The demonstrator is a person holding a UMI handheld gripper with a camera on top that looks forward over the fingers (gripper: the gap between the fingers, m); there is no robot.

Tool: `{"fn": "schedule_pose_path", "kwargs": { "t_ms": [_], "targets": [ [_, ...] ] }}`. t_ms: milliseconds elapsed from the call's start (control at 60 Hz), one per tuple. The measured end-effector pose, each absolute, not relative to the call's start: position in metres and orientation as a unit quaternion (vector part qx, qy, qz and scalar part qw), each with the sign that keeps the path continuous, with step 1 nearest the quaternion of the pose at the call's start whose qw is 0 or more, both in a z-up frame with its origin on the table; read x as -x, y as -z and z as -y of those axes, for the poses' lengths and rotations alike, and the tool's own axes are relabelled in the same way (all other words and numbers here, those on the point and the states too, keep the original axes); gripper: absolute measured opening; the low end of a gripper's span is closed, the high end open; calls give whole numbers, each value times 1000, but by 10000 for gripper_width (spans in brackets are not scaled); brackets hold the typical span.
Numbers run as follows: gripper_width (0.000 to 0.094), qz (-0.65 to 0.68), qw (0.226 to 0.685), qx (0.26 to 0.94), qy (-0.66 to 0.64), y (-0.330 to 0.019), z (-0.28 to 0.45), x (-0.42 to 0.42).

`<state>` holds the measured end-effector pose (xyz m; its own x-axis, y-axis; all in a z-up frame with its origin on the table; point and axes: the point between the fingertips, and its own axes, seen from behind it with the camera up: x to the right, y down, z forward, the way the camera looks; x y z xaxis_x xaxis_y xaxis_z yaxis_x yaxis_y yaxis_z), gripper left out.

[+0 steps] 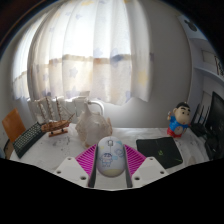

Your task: Arrange mouse

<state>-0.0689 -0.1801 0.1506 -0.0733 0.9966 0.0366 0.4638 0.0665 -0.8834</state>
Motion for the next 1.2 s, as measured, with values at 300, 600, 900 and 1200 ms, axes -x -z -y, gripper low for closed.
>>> {"fn": "schedule_pose_path", "kwargs": {
  "t_ms": [300, 600, 900, 1200],
  "targets": [
    [421, 603, 384, 623, -316, -84, -29, 178],
    [590, 632, 328, 636, -297, 14, -74, 186],
    [848, 641, 286, 650, -291, -71, -58, 80],
    [841, 664, 295, 636, -260, -142, -49, -66]
  ]
}}
